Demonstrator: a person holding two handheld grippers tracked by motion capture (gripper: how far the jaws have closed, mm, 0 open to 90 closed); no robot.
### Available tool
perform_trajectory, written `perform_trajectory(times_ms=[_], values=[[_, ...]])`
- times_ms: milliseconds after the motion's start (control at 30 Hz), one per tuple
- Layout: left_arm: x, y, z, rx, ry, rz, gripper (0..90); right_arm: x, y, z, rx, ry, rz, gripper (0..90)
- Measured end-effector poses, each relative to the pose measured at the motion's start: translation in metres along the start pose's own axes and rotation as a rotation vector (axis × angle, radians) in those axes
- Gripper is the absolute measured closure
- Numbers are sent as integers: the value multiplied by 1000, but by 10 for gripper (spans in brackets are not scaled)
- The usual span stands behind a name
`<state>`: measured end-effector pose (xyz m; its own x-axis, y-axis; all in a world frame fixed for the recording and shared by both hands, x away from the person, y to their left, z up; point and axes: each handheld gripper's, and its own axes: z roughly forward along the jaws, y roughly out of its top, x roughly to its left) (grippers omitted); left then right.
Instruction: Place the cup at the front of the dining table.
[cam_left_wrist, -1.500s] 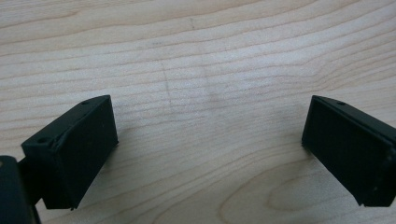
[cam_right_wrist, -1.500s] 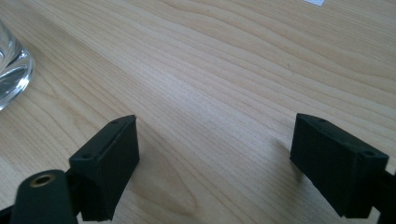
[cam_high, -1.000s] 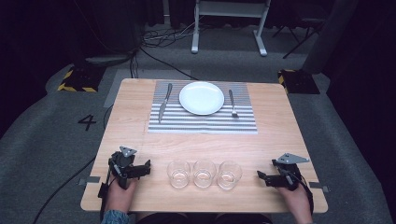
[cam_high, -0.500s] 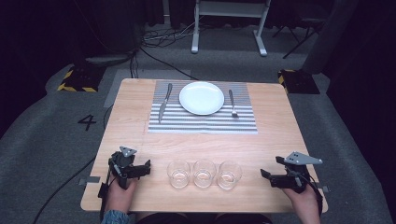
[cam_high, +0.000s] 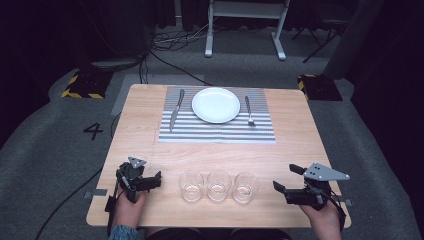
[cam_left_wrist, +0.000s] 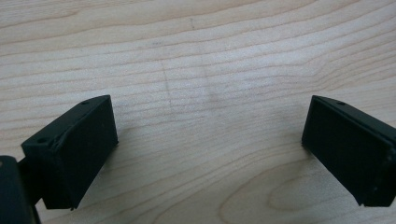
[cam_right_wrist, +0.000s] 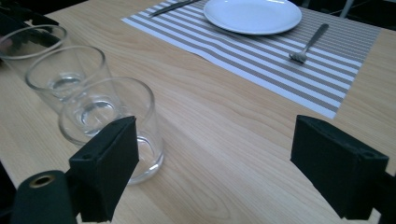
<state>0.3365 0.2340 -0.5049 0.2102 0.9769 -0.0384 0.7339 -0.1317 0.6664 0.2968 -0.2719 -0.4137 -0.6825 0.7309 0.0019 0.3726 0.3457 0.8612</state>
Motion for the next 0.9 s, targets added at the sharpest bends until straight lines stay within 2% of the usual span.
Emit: perform_trajectory(times_ms=[233, 500, 533, 767, 900], values=[[0, 0, 0, 0, -1, -1, 35, 6, 9, 8, 4, 27, -9, 153], [0, 0, 0, 0, -1, -1, 35, 25, 23, 28, 15, 96, -48, 149], [0, 0, 0, 0, 0, 0, 35, 29, 26, 35, 31, 116, -59, 149], [0, 0, 0, 0, -1, -1, 35, 42, 28, 49, 55, 166, -77, 138], [0, 0, 0, 0, 0, -1, 35, 49, 27, 57, 75, 183, -79, 82]])
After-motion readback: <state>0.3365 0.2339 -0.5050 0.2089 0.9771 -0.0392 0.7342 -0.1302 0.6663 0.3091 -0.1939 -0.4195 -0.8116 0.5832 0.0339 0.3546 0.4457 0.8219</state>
